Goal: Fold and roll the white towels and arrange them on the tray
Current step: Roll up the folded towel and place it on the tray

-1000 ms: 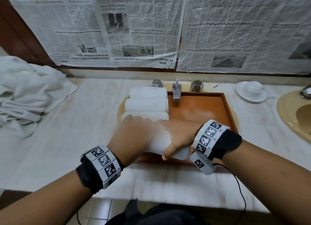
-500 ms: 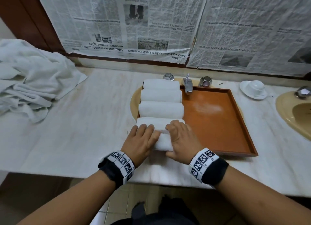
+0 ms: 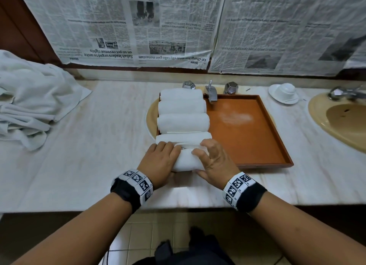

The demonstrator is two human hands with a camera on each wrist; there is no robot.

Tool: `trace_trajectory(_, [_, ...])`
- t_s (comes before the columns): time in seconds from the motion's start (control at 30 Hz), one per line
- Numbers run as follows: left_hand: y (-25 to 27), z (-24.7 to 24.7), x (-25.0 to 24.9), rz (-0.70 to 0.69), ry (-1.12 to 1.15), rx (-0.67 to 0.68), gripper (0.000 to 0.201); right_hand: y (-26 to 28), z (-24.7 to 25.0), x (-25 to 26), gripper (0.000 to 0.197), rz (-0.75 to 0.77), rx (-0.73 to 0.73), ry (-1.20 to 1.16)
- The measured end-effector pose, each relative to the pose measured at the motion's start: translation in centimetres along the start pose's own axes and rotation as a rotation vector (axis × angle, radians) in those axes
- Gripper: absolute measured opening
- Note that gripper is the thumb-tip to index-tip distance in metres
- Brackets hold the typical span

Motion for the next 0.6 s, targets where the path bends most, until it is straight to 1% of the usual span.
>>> trace_trajectory(0.07, [-0.1,0.2,0.5,-0.037,0.045,0.008,0.068,-0.3,0.2,0.0,0.087,0.001,0.027,0.023])
trace_trajectory(0.13, [0.2,0.6,1.2,-0.05,0.23,-0.016,0.064,-0.6,0.3,-0.1,0.09,0.0,0.059,0.033])
trace_trajectory(0.17, [0.4,0.7,1.8,0.001,0.362,-0.036,0.063,-0.7,0.2,-0.2,0.091,0.004,0.072,0.04])
trace_trajectory(0.2, [0.8,0.9,2.8,0.097,0.481,-0.064,0.059,-0.8,0.1,-0.3,0.091,0.01,0.084,0.044])
trace_trajectory(0.23, [1.1,1.2,3.8,0.213,0.562,-0.112,0.049,-0.8,0.0,-0.5,0.089,0.015,0.094,0.046])
trace_trajectory(0.27, [1.4,1.4,5.0,0.313,0.594,-0.141,0.039,-0.7,-0.1,-0.5,0.088,0.019,0.103,0.047])
trace_trajectory(0.3, [1.5,1.5,6.0,0.363,0.597,-0.124,0.037,-0.6,-0.2,-0.6,0.087,0.023,0.11,0.05])
trace_trajectory(0.33, [1.3,1.4,6.6,0.35,0.575,-0.048,0.045,-0.6,-0.2,-0.6,0.086,0.026,0.117,0.052])
trace_trajectory(0.37, [1.0,1.1,6.9,0.285,0.54,0.049,0.057,-0.6,-0.2,-0.6,0.086,0.03,0.123,0.054])
trace_trajectory(0.4, [0.6,0.8,7.0,0.207,0.485,0.125,0.064,-0.6,-0.3,-0.6,0.085,0.034,0.13,0.056])
trace_trajectory(0.43, [0.3,0.5,7.2,0.149,0.428,0.154,0.064,-0.6,-0.3,-0.6,0.085,0.038,0.137,0.055])
trace_trajectory(0.47, [-0.1,0.3,7.6,0.125,0.388,0.155,0.06,-0.6,-0.3,-0.7,0.085,0.039,0.148,0.053])
trace_trajectory(0.53, [-0.7,-0.2,8.6,0.149,0.362,0.16,0.052,-0.8,-0.3,-0.7,0.084,0.037,0.175,0.044])
trace_trajectory(0.6, [-1.3,-0.5,9.2,0.161,0.385,0.165,0.052,-0.9,-0.3,-0.8,0.083,0.031,0.201,0.024])
Point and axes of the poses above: each hand's wrist, its own y-axis away from the middle knuckle, its own z-axis out of the back of the hand, x = y × z, the point moved 4 cm from there along -y, towards the middle knuckle, and after that the axes turned 6 degrees about -z, right-handed, at the moved point
